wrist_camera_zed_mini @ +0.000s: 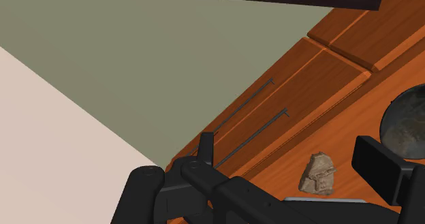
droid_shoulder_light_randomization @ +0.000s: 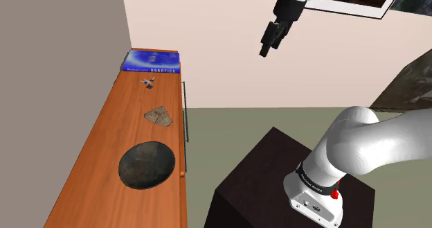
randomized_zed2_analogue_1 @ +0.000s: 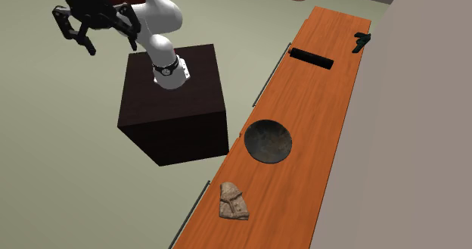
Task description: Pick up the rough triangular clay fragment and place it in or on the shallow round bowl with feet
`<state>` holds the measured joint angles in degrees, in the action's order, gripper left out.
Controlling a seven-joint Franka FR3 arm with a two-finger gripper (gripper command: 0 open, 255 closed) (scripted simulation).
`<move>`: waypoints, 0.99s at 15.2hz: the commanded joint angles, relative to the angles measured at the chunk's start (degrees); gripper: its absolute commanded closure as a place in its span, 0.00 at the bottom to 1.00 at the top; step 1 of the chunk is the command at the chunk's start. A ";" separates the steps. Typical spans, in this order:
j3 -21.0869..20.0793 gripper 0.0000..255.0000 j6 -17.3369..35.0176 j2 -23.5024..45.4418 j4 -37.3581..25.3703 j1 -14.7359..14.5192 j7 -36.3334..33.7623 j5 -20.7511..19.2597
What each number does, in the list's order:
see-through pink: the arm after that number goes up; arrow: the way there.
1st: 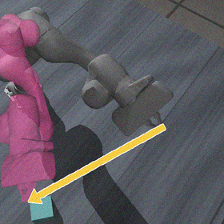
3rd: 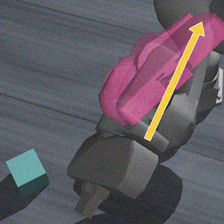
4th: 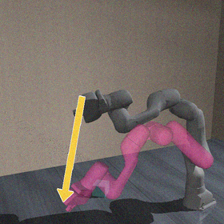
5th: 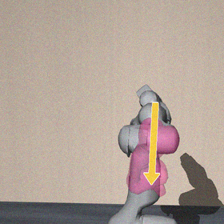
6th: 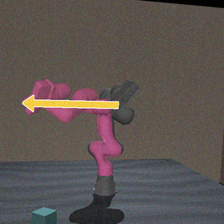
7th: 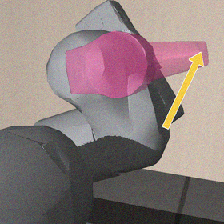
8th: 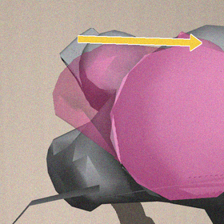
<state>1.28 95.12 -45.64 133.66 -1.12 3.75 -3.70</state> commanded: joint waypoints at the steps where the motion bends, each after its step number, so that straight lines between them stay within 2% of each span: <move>1: 0.00 0.00 0.00 0.00 0.00 0.00 0.00 0.00; 8: -3.58 0.00 11.94 8.45 4.22 -1.48 -4.28 1.71; 15: -7.18 0.00 23.45 20.15 4.71 -2.60 -8.63 2.31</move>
<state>-5.18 116.46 -27.49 138.24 -3.48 -3.94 -1.47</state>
